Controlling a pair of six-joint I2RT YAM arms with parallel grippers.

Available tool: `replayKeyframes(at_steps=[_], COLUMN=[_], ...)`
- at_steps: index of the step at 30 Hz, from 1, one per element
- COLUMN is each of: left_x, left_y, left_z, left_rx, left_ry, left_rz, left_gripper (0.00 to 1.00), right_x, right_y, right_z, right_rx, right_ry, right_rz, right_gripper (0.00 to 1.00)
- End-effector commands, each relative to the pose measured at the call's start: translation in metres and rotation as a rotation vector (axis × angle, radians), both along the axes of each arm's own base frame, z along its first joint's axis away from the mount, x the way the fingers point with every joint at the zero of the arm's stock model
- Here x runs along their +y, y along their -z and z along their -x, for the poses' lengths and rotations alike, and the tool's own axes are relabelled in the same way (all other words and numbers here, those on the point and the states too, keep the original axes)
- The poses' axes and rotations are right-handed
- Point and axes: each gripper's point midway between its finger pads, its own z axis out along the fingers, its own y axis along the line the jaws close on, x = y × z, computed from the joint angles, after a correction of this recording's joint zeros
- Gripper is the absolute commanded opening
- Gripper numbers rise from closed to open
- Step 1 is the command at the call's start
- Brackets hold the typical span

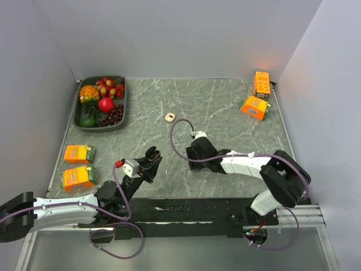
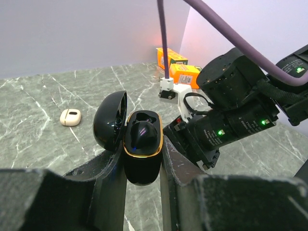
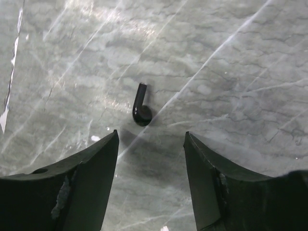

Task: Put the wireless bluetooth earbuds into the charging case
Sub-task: Pick up the earbud from the center of the board.

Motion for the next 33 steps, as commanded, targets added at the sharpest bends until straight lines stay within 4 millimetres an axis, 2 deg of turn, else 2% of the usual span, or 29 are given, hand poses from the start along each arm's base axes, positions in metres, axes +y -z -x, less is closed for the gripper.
replayKeyframes(at_steps=[1, 16, 22, 26, 29, 30, 32, 33], left_x=[0.003, 0.002, 0.001, 0.0, 0.0, 0.0, 0.001, 0.001], left_y=[0.015, 0.018, 0.018, 0.02, 0.019, 0.019, 0.019, 0.02], left_z=[0.001, 0.001, 0.0, 0.0, 0.0, 0.0, 0.0, 0.0], left_rx=[0.019, 0.033, 0.033, 0.035, 0.033, 0.033, 0.033, 0.033], left_ry=[0.001, 0.0, -0.001, -0.001, 0.0, 0.002, -0.003, -0.001], left_rz=[-0.007, -0.017, -0.021, -0.027, -0.027, -0.025, -0.023, -0.023], left_gripper=[0.01, 0.01, 0.01, 0.01, 0.01, 0.01, 0.01, 0.01], right_x=[0.004, 0.01, 0.009, 0.007, 0.006, 0.005, 0.005, 0.004], right_y=[-0.001, 0.011, 0.015, 0.013, 0.002, -0.007, -0.021, -0.035], right_z=[-0.011, -0.019, -0.019, -0.018, -0.017, -0.015, -0.013, -0.01], right_rx=[-0.059, -0.068, -0.07, -0.07, -0.082, -0.088, -0.092, -0.091], right_ry=[0.086, 0.08, 0.071, 0.069, 0.066, 0.064, 0.059, 0.045], right_rz=[-0.087, -0.08, -0.06, -0.057, -0.065, -0.072, -0.083, -0.086], right_gripper=[0.63, 0.5, 0.4, 0.26, 0.1, 0.03, 0.0, 0.0])
